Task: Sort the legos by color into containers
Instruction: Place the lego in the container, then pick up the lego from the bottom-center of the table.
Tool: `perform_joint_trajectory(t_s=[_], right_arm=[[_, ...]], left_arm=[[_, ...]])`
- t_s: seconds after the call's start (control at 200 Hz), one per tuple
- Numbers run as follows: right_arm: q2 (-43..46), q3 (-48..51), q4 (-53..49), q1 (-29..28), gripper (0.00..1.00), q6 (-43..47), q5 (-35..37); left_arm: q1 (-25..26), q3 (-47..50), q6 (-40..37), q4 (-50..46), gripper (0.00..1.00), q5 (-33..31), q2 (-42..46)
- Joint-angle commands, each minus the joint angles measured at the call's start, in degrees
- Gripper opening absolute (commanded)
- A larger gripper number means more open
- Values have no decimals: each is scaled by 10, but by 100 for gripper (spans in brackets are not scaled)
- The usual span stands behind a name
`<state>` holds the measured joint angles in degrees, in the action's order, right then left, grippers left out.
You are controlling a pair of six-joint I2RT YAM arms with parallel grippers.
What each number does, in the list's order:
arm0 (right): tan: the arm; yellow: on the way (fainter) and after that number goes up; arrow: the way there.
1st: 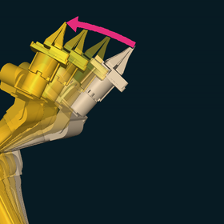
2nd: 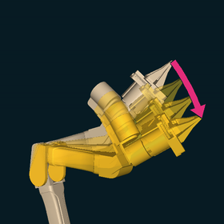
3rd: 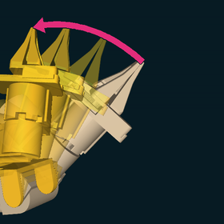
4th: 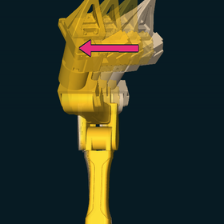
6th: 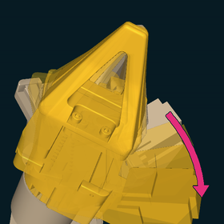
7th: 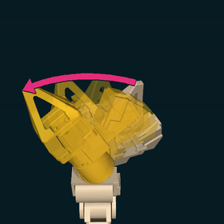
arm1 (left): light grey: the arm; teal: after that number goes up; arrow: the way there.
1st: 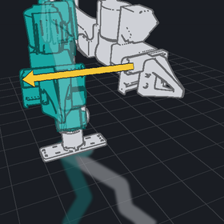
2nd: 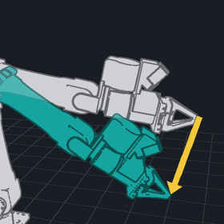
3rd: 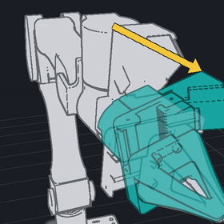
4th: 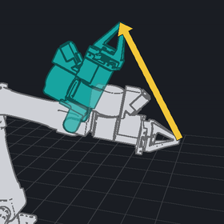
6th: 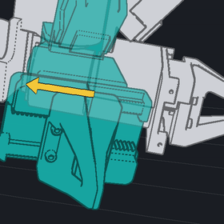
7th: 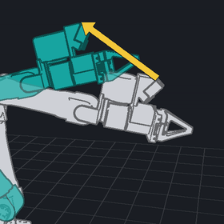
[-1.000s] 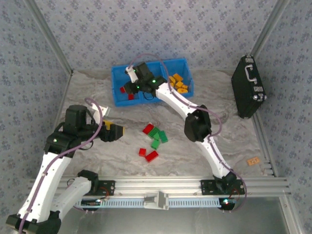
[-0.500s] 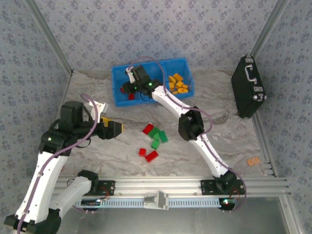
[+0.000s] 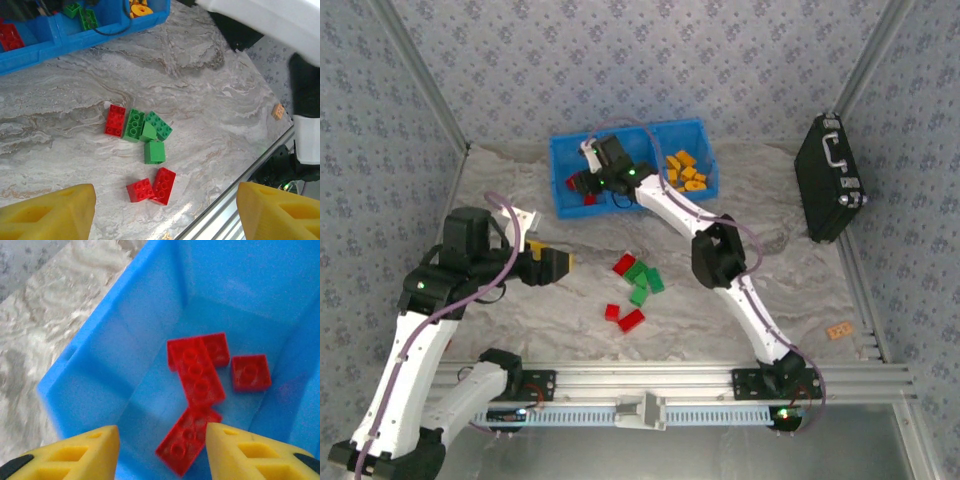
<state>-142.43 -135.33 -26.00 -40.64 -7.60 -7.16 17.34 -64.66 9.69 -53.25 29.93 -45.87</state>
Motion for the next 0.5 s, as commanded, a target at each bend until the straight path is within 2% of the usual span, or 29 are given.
perform_joint_trajectory(t_s=[0.0,0.07,0.205,0.29,0.355,0.495], right_arm=[[142,141,-13,-21,53,46,-26],[221,244,-6,-33,55,64,-49],[358,426,2,-74,65,112,-92],[425,517,13,-110,67,139,-94],[466,576,40,-140,67,152,-69],[510,649,78,-162,69,143,-101]], left_arm=[[-3,9,-6,23,75,-1,0],[-3,11,-11,32,75,-1,-7],[-3,7,-18,47,75,11,-30],[-3,1,-26,53,75,23,-47],[-4,-2,-34,60,75,30,-55],[-5,-1,-31,98,75,44,-56]])
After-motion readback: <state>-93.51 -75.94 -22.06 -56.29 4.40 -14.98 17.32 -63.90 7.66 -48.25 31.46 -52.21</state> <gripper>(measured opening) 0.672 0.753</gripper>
